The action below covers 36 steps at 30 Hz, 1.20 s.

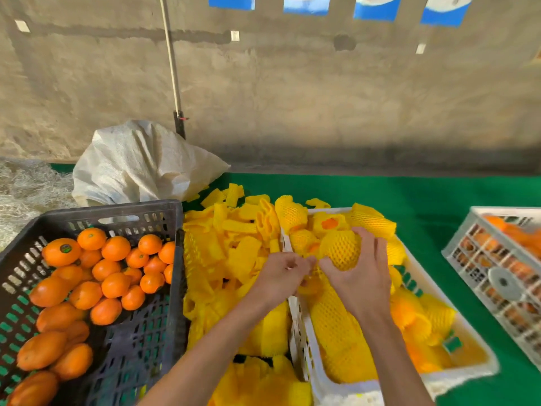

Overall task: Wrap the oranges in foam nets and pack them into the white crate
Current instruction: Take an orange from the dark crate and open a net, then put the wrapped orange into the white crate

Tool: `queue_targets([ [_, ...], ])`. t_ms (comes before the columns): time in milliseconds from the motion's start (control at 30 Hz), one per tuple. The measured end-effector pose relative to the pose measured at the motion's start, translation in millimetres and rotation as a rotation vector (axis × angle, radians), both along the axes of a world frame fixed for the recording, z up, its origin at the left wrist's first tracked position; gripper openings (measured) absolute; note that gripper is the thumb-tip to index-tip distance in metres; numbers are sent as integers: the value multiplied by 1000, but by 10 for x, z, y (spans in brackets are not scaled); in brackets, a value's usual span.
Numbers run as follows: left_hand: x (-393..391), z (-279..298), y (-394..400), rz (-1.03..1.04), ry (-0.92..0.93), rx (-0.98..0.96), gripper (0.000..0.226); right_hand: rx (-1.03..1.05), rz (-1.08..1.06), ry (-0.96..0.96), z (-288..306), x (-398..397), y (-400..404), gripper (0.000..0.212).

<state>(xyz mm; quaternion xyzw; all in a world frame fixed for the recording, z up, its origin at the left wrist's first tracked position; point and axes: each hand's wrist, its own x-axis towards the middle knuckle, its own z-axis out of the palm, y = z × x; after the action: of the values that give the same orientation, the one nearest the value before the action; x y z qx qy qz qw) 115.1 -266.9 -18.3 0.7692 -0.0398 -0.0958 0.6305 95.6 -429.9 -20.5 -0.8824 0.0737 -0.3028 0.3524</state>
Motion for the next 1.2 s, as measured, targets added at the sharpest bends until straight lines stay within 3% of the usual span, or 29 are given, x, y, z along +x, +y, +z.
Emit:
queue_targets([
  [100, -161, -63, -234, 79, -169, 38, 24, -53, -82, 63, -121, -301, -228, 79],
  [333, -435, 18, -254, 44, -185, -8, 28, -320, -147, 411, -343, -627, -383, 86],
  [533, -530, 171, 202, 166, -262, 21, 24, -381, -62, 88, -112, -537, -65, 76],
  [767, -680, 194, 1228, 374, -294, 94, 26, -333, 273, 174, -273, -281, 950, 56],
  [900, -639, -5, 2003, 366, -155, 328, 26, -254, 481, 421, -620, -148, 1501, 52],
  [1067, -476, -205, 2786, 293, 90, 703, 28, -378, 556, 814, -1165, -23, 1939, 71],
  [1133, -447, -256, 3061, 160, 233, 863, 20, -421, 514, 825, -1335, 6, 2007, 62],
  [1200, -467, -361, 3301, 43, 415, 981, 34, -424, 455, 825, -1452, 20, 2050, 45],
])
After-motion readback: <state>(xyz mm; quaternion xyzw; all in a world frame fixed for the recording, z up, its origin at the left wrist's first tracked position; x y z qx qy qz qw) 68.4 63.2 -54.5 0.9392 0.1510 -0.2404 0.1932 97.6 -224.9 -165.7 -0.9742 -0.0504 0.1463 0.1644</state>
